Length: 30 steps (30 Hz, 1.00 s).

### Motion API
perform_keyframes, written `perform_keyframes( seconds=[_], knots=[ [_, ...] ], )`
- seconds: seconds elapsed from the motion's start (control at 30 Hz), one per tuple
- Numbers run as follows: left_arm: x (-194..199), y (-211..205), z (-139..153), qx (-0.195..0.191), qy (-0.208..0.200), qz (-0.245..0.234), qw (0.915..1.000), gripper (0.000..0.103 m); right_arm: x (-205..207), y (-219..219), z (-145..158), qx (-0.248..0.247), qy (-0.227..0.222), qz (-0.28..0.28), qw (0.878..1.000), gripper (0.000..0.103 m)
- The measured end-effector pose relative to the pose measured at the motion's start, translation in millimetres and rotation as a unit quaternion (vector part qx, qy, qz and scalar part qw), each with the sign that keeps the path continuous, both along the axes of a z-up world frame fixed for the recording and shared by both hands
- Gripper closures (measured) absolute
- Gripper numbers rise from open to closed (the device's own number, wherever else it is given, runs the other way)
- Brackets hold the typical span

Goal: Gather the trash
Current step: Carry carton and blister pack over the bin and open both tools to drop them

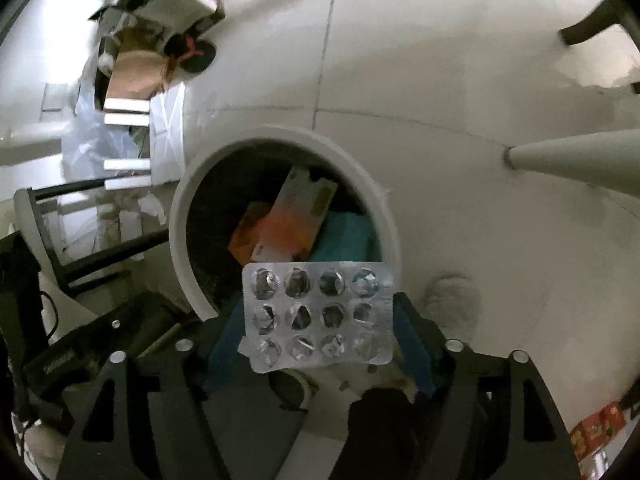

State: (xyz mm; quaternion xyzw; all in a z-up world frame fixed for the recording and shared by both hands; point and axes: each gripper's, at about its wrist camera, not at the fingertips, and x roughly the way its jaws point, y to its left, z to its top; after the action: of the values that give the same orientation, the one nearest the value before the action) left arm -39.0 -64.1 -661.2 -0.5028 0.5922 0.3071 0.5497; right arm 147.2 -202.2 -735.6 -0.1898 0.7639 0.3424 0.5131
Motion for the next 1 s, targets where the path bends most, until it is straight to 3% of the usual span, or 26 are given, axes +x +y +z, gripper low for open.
perform_keyframes(
  seconds=[0.07, 0.1, 0.2, 0.5, 1.0],
  knots=[
    [-9.8, -2.3, 6.4, 0.03, 0.02, -0.009, 0.9993, 0.002, -4.5, 1.2, -3.8, 0.003, 0.0, 0.007, 1.0, 0.0],
    [-14.8, -5.1, 11.6, 0.052, 0.037, -0.016, 0.9979, 0.002, -7.0, 1.5, -3.1, 0.003, -0.012, 0.019, 1.0, 0.0],
    [-26.9, -11.0, 19.4, 0.071, 0.063, -0.022, 0.9952, 0.002, -16.2, 1.8, 2.8, -0.002, -0.046, 0.054, 0.997, 0.0],
    [-29.7, -33.6, 56.7, 0.086, 0.083, -0.026, 0.9925, 0.002, -22.9, -8.5, 58.5, -0.024, -0.164, 0.114, 0.979, 0.0],
    [-21.3, -78.2, 185.3, 0.105, 0.063, -0.062, 0.9905, 0.002, -35.6, -52.0, 207.2, -0.008, -0.199, 0.113, 0.973, 0.0]
  ],
)
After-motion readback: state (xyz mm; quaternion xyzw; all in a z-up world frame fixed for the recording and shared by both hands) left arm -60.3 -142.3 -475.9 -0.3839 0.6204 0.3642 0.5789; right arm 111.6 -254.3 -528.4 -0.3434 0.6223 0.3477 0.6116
